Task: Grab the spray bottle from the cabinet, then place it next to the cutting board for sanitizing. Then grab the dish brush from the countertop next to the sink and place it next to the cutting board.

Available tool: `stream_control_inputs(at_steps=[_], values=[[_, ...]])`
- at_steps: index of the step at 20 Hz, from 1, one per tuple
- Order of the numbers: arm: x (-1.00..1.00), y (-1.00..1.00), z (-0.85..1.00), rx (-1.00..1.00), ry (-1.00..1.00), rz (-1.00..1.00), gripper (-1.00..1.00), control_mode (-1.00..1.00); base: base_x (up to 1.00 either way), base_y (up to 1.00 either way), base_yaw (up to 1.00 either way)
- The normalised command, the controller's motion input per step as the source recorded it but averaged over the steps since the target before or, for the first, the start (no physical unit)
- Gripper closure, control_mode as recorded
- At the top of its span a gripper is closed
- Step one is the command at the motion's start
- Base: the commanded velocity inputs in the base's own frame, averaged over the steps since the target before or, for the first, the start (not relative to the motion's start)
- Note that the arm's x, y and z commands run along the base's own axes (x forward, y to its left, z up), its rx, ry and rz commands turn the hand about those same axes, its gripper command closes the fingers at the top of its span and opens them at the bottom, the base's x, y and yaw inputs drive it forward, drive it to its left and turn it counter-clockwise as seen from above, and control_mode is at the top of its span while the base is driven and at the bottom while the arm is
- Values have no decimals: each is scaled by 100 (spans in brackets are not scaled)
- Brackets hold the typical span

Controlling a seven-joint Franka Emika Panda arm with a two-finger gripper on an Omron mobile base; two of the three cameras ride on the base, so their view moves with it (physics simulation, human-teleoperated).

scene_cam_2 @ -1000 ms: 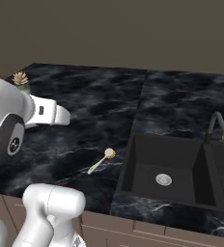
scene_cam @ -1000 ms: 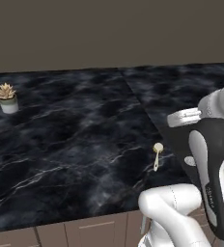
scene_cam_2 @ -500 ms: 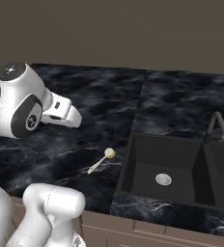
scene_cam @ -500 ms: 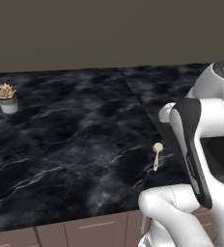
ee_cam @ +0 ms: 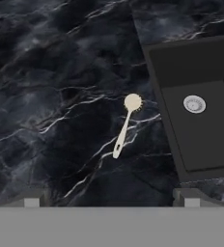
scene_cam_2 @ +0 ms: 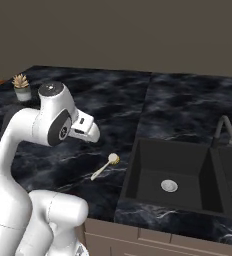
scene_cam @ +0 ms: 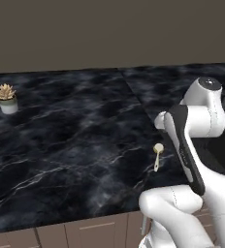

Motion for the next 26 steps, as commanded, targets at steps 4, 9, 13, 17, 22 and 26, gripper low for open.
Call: stream_control_inputs(at_steps=[4, 9, 13, 17, 22, 26], values=[[54, 0, -54, 0, 30, -14, -100, -100, 0, 0, 0], [40, -1, -44, 1, 24, -10, -100, -100, 0, 0, 0], [30, -10, -51, 2, 20, -4, -100, -100, 0, 0, 0], [25, -9, -54, 0, 16, -2, -100, -100, 0, 0, 0], [38, -8, -54, 1, 8, 0, -100, -100, 0, 0, 0], [43, -13, -54, 1, 13, 0, -100, -100, 0, 0, 0]])
